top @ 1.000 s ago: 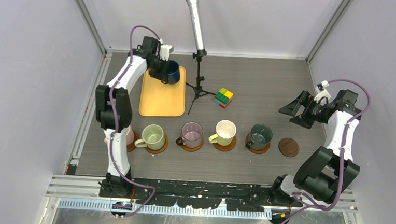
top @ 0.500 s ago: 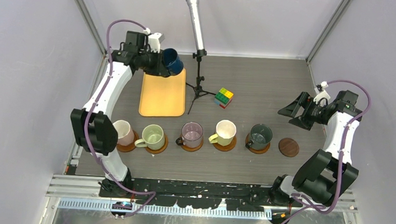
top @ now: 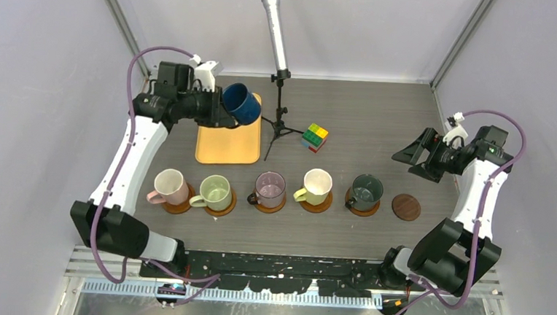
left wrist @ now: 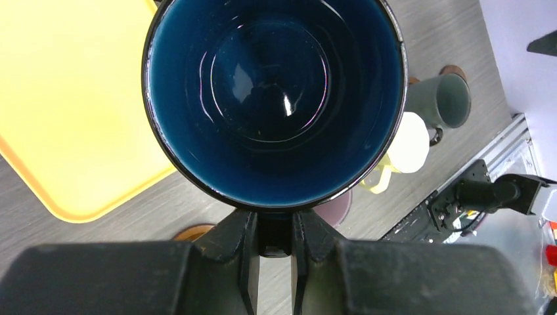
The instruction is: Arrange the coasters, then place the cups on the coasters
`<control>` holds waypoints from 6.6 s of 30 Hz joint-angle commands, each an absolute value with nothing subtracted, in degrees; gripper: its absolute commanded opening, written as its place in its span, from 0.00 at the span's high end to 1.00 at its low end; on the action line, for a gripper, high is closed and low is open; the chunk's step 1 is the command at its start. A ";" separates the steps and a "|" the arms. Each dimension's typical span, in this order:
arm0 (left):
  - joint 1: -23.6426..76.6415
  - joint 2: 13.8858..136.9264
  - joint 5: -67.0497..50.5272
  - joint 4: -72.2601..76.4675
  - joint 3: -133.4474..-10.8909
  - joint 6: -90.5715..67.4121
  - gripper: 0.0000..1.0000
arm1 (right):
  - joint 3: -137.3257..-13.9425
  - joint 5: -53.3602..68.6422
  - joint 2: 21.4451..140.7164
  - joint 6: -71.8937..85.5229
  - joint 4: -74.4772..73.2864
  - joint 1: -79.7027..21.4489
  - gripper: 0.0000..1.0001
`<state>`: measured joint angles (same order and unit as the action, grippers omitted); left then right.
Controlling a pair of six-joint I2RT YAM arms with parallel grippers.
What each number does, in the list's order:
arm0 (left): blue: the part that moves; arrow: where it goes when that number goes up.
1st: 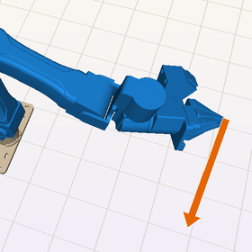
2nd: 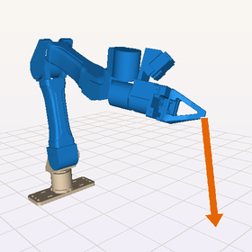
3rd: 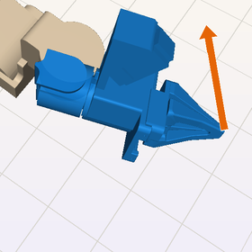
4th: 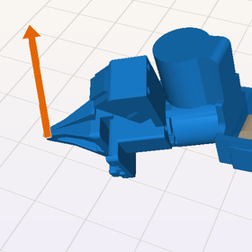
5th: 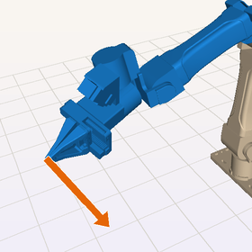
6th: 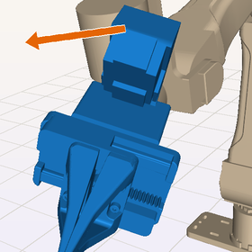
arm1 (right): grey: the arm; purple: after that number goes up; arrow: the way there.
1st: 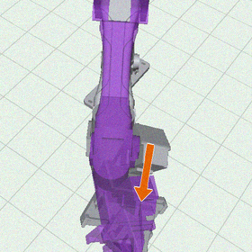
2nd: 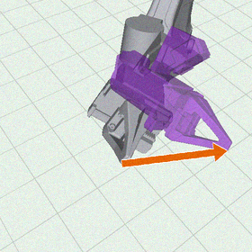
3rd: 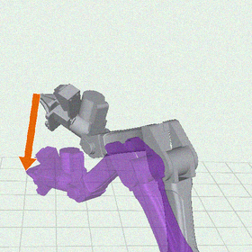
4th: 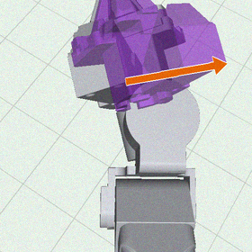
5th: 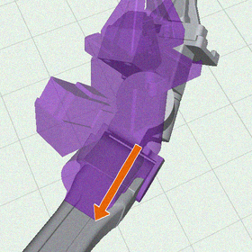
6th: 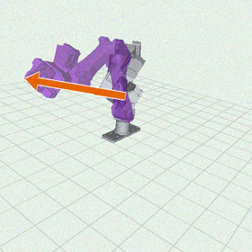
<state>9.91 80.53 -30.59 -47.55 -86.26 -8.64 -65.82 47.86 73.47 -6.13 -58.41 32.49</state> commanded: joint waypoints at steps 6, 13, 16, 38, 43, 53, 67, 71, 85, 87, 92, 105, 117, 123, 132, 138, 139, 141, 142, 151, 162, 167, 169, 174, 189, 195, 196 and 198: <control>25.06 73.33 -25.53 -50.78 -89.46 -5.96 1.00 | -69.49 45.82 73.65 -4.62 -59.09 32.51 0.12; 39.31 82.57 -20.00 -49.16 -97.99 -8.22 1.00 | -74.77 40.99 74.22 -2.05 -59.02 33.01 0.10; 43.01 88.33 -18.88 -48.98 -103.92 -8.25 1.00 | -77.05 39.09 74.78 -2.26 -59.25 33.84 0.09; 68.79 126.93 -0.97 -40.91 -144.48 -7.50 1.00 | -103.95 36.32 87.85 -3.89 -72.44 48.76 0.09; 72.23 133.84 4.14 -39.22 -148.94 -6.29 1.00 | -103.94 35.94 87.66 -4.65 -73.21 49.04 0.09; 75.55 142.18 7.14 -35.45 -151.34 -5.61 1.00 | -102.25 36.64 87.28 -5.85 -73.21 49.22 0.09; 75.86 148.62 9.55 -31.91 -153.21 -4.31 1.00 | -101.55 37.06 87.51 -7.77 -73.26 50.01 0.09; 75.86 149.58 10.12 -31.09 -153.56 -3.99 1.00 | -101.56 37.25 87.86 -8.04 -73.36 50.09 0.09; 75.85 151.93 10.38 -29.39 -153.63 -3.50 0.99 | -100.06 37.42 87.89 -9.89 -73.30 50.36 0.09; 75.85 152.26 10.26 -29.42 -153.63 -3.49 0.99 | -100.19 37.13 87.81 -10.25 -73.35 50.51 0.09; 75.85 152.36 10.24 -29.37 -153.27 -3.68 0.95 | -100.20 37.13 87.90 -10.81 -73.31 50.74 0.09; 76.22 150.53 10.61 -29.20 -151.58 -3.34 0.60 | -99.54 37.35 87.76 -11.24 -73.37 50.89 0.09; 76.47 145.15 10.59 -30.27 -150.19 -1.76 0.42 | -99.07 41.33 87.28 -18.93 -79.69 50.96 0.09; 76.01 139.29 10.15 -31.95 -145.85 -0.89 0.33 | -96.87 43.22 87.26 -24.30 -83.59 50.89 0.09; 73.99 127.49 4.60 -37.69 -134.51 -0.26 0.20 | -91.84 41.26 85.43 -32.77 -88.44 48.86 0.09; 70.56 113.65 -3.83 -37.26 -117.27 2.38 0.12 | -83.75 35.07 80.52 -34.63 -85.30 44.21 0.10; 69.66 111.51 -5.43 -37.50 -114.93 2.64 0.11 | -82.38 33.82 79.38 -34.83 -84.48 42.91 0.10; 67.47 107.64 -9.46 -38.32 -110.30 2.72 0.11 | -79.86 31.27 76.80 -34.58 -82.90 39.71 0.10; 66.02 105.76 -12.19 -38.64 -108.45 2.61 0.11 | -78.95 30.09 75.68 -34.19 -81.94 37.81 0.10; 53.38 91.66 -22.40 -43.65 -96.81 4.19 0.13 | -76.30 20.73 70.32 -29.80 -77.62 20.87 0.33; 44.48 80.81 -24.83 -44.27 -89.63 2.25 0.13 | -66.74 10.56 69.18 -27.13 -73.91 9.16 0.60; 43.62 79.41 -25.02 -44.40 -89.04 1.73 0.13 | -63.46 6.23 69.30 -24.19 -69.48 6.00 0.63; 43.43 79.22 -25.17 -44.43 -88.92 1.55 0.13 | -62.46 4.85 69.77 -23.48 -68.46 4.92 0.65; 42.99 78.95 -25.69 -44.15 -88.75 0.92 0.13 | -60.65 2.56 70.12 -21.85 -65.91 3.02 0.66; 42.54 79.24 -26.01 -44.17 -88.81 0.37 0.13 | -55.44 -5.06 72.71 -20.56 -60.40 0.00 0.71; 42.38 79.41 -25.94 -44.19 -88.59 0.34 0.13 | -54.47 -7.15 73.62 -20.78 -59.09 0.00 0.72; 42.37 79.41 -25.92 -44.20 -88.59 0.35 0.13 | -54.49 -7.52 73.69 -20.83 -59.12 0.00 0.72; 42.34 79.52 -25.88 -44.18 -88.53 0.27 0.13 | -54.49 -8.09 73.61 -21.17 -59.09 0.00 0.73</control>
<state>42.81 81.08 -24.69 -44.82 -88.77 0.51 -54.96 -4.97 73.17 -20.82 -61.25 0.27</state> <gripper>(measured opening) 0.872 0.279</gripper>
